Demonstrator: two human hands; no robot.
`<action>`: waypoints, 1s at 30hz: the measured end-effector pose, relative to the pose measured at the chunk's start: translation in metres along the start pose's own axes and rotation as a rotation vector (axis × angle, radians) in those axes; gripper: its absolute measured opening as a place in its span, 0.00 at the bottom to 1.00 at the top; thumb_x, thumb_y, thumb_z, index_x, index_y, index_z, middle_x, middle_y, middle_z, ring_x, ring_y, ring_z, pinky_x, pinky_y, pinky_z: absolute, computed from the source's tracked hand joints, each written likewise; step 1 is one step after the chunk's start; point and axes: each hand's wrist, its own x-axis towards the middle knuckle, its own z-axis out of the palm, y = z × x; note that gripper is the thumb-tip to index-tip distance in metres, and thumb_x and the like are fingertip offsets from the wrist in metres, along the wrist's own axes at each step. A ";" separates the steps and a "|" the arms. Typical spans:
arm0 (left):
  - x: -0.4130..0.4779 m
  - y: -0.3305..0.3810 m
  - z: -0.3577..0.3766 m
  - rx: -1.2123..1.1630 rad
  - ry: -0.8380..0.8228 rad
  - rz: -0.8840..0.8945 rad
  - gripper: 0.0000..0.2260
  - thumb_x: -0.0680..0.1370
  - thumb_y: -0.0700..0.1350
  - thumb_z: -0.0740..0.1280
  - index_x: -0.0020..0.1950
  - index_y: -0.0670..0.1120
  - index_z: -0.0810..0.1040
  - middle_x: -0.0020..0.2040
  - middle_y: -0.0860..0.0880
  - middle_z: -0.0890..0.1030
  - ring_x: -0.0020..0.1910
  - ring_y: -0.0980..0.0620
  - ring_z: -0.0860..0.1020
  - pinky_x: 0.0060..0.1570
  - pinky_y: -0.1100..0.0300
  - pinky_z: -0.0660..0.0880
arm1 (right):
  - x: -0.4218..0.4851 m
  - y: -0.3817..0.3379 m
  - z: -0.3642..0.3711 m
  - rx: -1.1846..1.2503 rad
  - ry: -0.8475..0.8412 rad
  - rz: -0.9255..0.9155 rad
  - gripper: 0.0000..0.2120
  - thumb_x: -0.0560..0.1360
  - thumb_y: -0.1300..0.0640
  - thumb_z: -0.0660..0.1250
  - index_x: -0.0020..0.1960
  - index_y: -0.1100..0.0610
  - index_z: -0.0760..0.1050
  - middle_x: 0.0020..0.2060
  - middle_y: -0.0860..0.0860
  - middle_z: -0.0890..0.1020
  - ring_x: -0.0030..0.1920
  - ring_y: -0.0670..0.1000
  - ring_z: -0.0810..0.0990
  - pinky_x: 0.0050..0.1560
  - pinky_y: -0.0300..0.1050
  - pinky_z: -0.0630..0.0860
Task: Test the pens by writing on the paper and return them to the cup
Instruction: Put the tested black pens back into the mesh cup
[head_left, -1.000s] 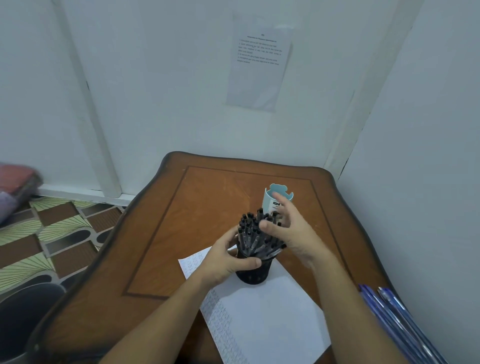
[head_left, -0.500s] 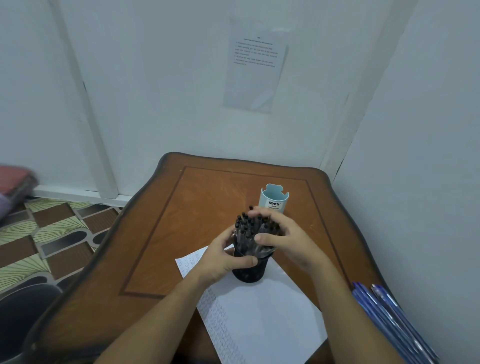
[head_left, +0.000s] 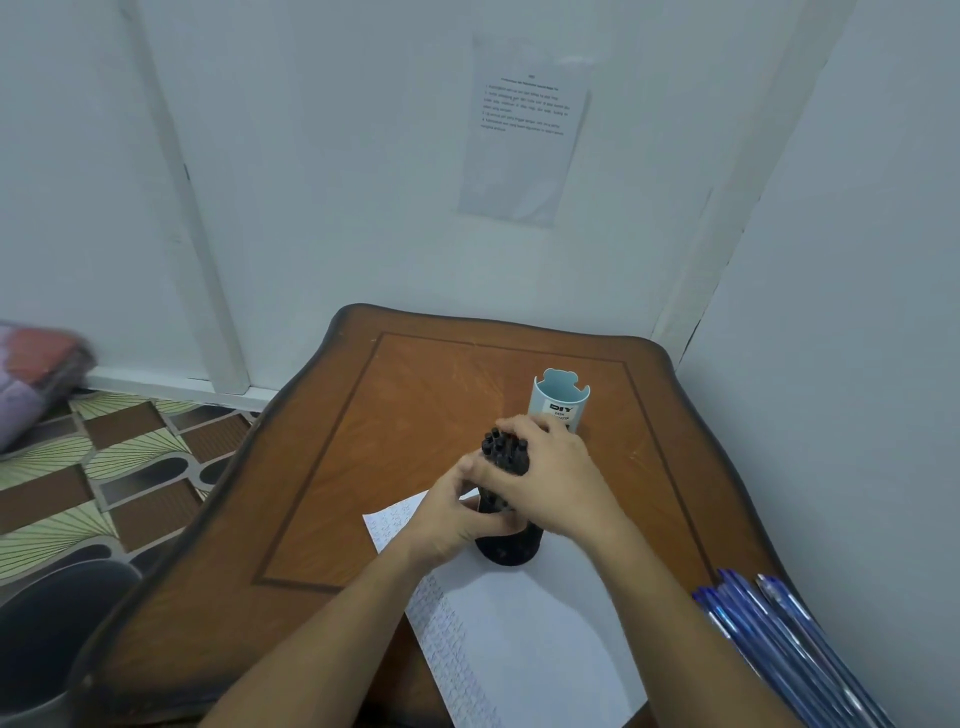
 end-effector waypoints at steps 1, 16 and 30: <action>0.000 0.000 0.000 -0.010 0.016 -0.012 0.28 0.66 0.38 0.79 0.63 0.53 0.76 0.57 0.50 0.81 0.62 0.49 0.76 0.55 0.59 0.77 | 0.001 0.002 -0.007 0.197 -0.038 -0.049 0.26 0.71 0.29 0.63 0.61 0.44 0.76 0.60 0.42 0.75 0.62 0.45 0.73 0.61 0.52 0.74; 0.000 -0.001 0.000 -0.025 0.024 -0.045 0.33 0.62 0.45 0.82 0.64 0.57 0.75 0.60 0.51 0.80 0.63 0.51 0.76 0.58 0.59 0.76 | 0.003 0.029 -0.014 0.228 -0.220 -0.189 0.17 0.83 0.52 0.59 0.70 0.39 0.70 0.76 0.38 0.59 0.77 0.41 0.52 0.78 0.51 0.51; 0.000 -0.001 -0.001 -0.008 0.013 -0.076 0.35 0.62 0.45 0.81 0.66 0.58 0.74 0.60 0.52 0.80 0.62 0.53 0.76 0.60 0.58 0.75 | -0.002 0.049 -0.020 0.670 -0.239 -0.146 0.26 0.79 0.68 0.58 0.66 0.41 0.76 0.69 0.35 0.72 0.70 0.33 0.67 0.70 0.38 0.64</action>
